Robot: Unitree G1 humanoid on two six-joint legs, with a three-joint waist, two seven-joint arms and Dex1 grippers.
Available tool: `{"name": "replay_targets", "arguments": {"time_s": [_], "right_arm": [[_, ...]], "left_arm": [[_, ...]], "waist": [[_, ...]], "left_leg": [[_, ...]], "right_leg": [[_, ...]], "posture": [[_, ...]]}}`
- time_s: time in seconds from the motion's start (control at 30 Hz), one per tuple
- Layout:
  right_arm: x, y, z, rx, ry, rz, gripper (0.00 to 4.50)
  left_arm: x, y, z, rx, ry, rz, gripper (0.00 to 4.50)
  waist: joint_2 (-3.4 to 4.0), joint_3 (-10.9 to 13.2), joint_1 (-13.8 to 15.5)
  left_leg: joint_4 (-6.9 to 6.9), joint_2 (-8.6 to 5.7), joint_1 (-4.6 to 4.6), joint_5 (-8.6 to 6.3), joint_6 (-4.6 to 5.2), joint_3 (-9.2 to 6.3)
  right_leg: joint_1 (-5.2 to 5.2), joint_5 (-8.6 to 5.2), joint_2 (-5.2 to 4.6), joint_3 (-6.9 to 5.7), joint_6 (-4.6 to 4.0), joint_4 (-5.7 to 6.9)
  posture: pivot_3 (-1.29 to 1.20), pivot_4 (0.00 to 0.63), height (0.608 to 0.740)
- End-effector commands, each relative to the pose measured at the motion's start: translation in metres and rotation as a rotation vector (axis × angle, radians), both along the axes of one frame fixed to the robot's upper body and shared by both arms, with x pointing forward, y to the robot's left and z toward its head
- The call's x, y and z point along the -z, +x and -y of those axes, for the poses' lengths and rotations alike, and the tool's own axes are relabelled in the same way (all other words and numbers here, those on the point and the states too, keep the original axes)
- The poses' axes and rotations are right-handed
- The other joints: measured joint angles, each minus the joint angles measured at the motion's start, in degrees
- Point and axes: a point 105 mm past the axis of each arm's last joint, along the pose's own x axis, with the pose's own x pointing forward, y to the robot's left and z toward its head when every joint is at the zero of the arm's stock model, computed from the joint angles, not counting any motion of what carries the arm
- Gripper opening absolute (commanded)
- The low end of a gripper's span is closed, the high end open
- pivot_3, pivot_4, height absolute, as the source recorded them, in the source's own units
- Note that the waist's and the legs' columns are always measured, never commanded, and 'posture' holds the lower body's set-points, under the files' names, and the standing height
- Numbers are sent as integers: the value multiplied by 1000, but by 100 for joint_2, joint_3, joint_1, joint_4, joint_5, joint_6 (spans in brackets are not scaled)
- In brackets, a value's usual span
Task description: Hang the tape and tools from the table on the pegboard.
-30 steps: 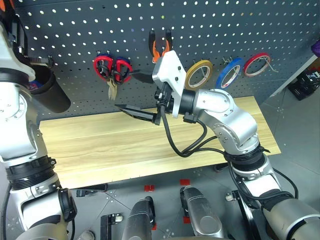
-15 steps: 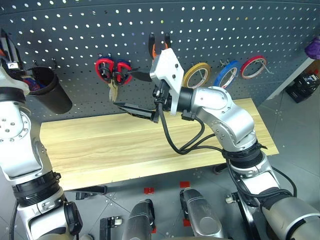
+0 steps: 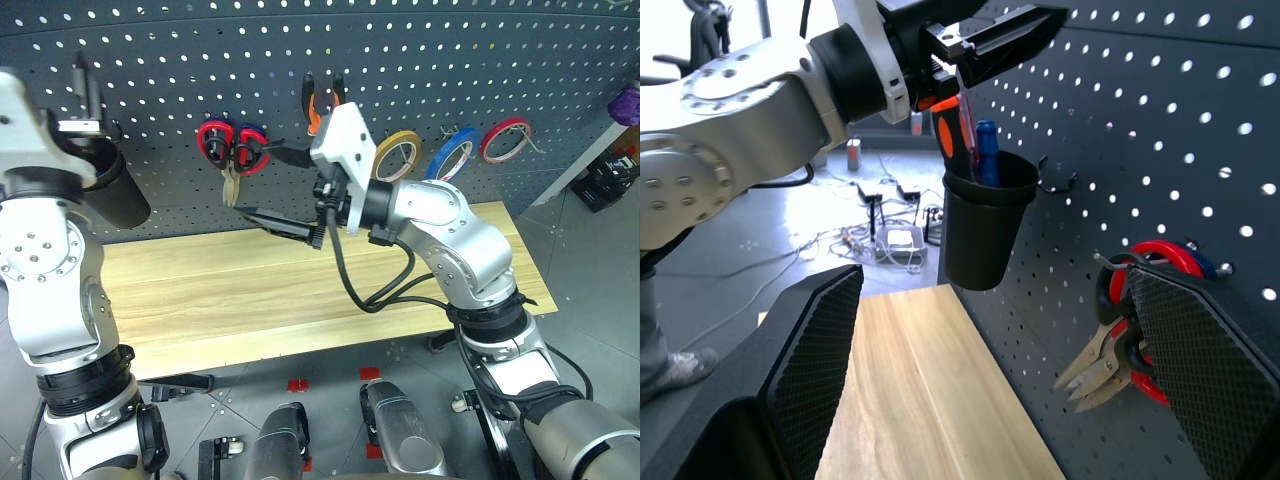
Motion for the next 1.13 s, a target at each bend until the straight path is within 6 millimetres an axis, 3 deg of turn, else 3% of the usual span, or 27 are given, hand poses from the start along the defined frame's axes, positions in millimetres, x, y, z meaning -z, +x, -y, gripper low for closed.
{"name": "replay_targets", "arguments": {"time_s": [0.03,0.23,0.33,0.57,0.67,0.87,0.97,1.13], "right_arm": [[-2,-17,18,-31,84,40,4500],[43,-18,34,32,31,-4,4500],[63,2,51,191,79,-81,4500],[123,51,114,696,80,-70,4500],[152,54,141,833,45,-66,4500],[204,58,191,1090,39,-232,4500],[214,60,198,1128,47,-280,4500],[214,69,198,1128,41,-268,4500]], "left_arm": [[17,-8,26,116,24,-98,3787],[76,-21,12,18,-94,-296,3787],[97,-28,-1,-65,-118,-356,3787],[149,-29,-7,-12,-174,-499,3787],[163,-25,-1,32,-172,-519,3787],[183,-14,8,80,-197,-540,3787],[189,-11,8,88,-218,-540,3787],[197,-10,5,81,-253,-541,3787]], "waist": [[4,-70,3],[24,-150,2],[24,-210,59],[29,-443,241],[43,-546,365],[97,-800,391],[112,-917,379],[131,-1081,367]], "left_leg": [[-3,1,2,-1,0,-1],[-5,8,15,-2,1,8],[-5,9,17,-2,2,8],[-5,3,25,-3,0,14],[-11,3,46,-5,0,16],[-22,9,96,-18,12,12],[-29,14,115,-31,16,13],[-30,16,118,-40,17,15]], "right_leg": [[0,0,1,-1,0,1],[3,-1,17,22,0,17],[5,-1,21,29,0,17],[14,-1,20,39,0,0],[39,-1,20,39,0,-14],[116,-1,27,34,1,-66],[132,-3,32,37,3,-71],[136,-4,34,41,5,-75]], "posture": [[-230,179,740],[-201,169,740],[-191,158,740],[-182,121,740],[-184,99,740],[-186,56,740],[-183,39,740],[-175,18,740]]}}
